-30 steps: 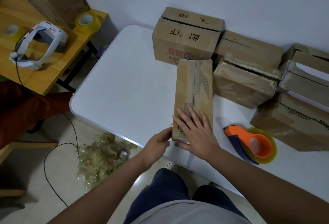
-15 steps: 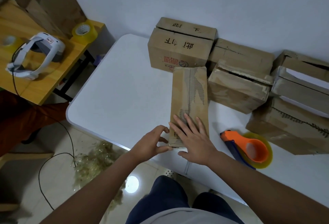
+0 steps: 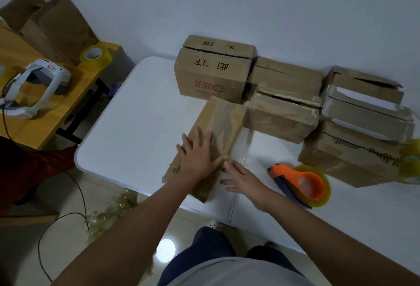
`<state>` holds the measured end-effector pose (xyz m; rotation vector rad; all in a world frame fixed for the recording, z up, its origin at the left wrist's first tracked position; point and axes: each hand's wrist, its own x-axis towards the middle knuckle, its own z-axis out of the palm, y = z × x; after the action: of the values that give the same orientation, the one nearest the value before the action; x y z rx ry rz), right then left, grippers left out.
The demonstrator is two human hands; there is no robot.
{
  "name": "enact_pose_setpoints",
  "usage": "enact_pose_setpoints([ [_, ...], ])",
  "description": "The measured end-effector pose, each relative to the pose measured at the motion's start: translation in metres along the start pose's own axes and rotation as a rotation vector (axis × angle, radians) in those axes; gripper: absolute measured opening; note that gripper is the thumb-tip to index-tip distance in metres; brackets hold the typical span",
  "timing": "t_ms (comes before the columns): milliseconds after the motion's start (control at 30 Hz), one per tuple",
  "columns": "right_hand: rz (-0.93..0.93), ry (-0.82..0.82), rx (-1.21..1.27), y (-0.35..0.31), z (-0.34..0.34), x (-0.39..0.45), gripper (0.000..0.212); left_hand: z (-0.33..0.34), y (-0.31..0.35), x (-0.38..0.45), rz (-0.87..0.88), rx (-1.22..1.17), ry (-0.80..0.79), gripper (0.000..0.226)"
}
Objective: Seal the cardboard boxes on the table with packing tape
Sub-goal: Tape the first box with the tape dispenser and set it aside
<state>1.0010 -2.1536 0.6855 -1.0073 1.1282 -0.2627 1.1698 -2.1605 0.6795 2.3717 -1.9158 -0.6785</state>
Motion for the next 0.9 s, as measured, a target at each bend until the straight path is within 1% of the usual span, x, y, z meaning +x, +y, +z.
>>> enact_pose_setpoints([
  [33,0.02,-0.022,0.019,0.004,0.004,0.0,0.053,0.0,-0.001,0.001,-0.006,0.035,-0.015,0.091],
  [67,0.024,-0.003,0.021,0.005,0.004,0.0,0.051,0.0,-0.004,0.001,-0.002,0.057,-0.027,0.094],
  [133,-0.007,0.138,0.03,0.007,-0.001,0.003,0.04,-0.002,-0.011,-0.001,0.032,0.096,-0.065,0.098],
  [200,-0.041,0.32,-0.039,0.005,-0.016,0.007,0.033,-0.007,-0.021,-0.004,0.101,0.131,-0.123,0.099],
  [267,-0.102,0.439,-0.176,-0.001,-0.029,0.01,0.038,-0.014,-0.036,-0.007,0.205,0.173,-0.188,0.102],
  [367,-0.283,0.549,-0.309,-0.016,-0.038,0.017,0.045,-0.031,-0.064,-0.007,0.363,0.272,-0.292,0.104],
  [433,-0.326,0.535,-0.38,-0.023,-0.039,0.026,0.049,-0.04,-0.077,-0.004,0.412,0.326,-0.324,0.102],
  [500,-0.324,0.431,-0.429,-0.028,-0.04,0.036,0.057,-0.04,-0.079,-0.007,0.401,0.311,-0.318,0.096],
  [567,-0.319,0.319,-0.487,-0.033,-0.042,0.045,0.065,-0.029,-0.068,-0.015,0.337,0.166,-0.27,0.085],
  [633,-0.314,0.279,-0.617,-0.039,-0.042,0.047,0.069,-0.011,-0.053,-0.025,0.223,0.001,-0.18,0.074],
  [700,-0.326,0.29,-0.693,-0.037,-0.04,0.043,0.072,0.004,-0.041,-0.031,0.122,-0.051,-0.093,0.072],
  [733,-0.334,0.289,-0.695,-0.033,-0.038,0.038,0.074,0.01,-0.04,-0.032,0.097,-0.024,-0.057,0.073],
  [800,-0.345,0.274,-0.657,-0.015,-0.034,0.025,0.077,0.016,-0.045,-0.034,0.144,0.106,-0.003,0.075],
  [867,-0.31,0.288,-0.586,0.002,-0.034,0.019,0.075,0.018,-0.059,-0.028,0.275,0.214,0.016,0.077],
  [900,-0.28,0.315,-0.596,0.009,-0.037,0.021,0.073,0.017,-0.065,-0.024,0.336,0.255,0.003,0.077],
])
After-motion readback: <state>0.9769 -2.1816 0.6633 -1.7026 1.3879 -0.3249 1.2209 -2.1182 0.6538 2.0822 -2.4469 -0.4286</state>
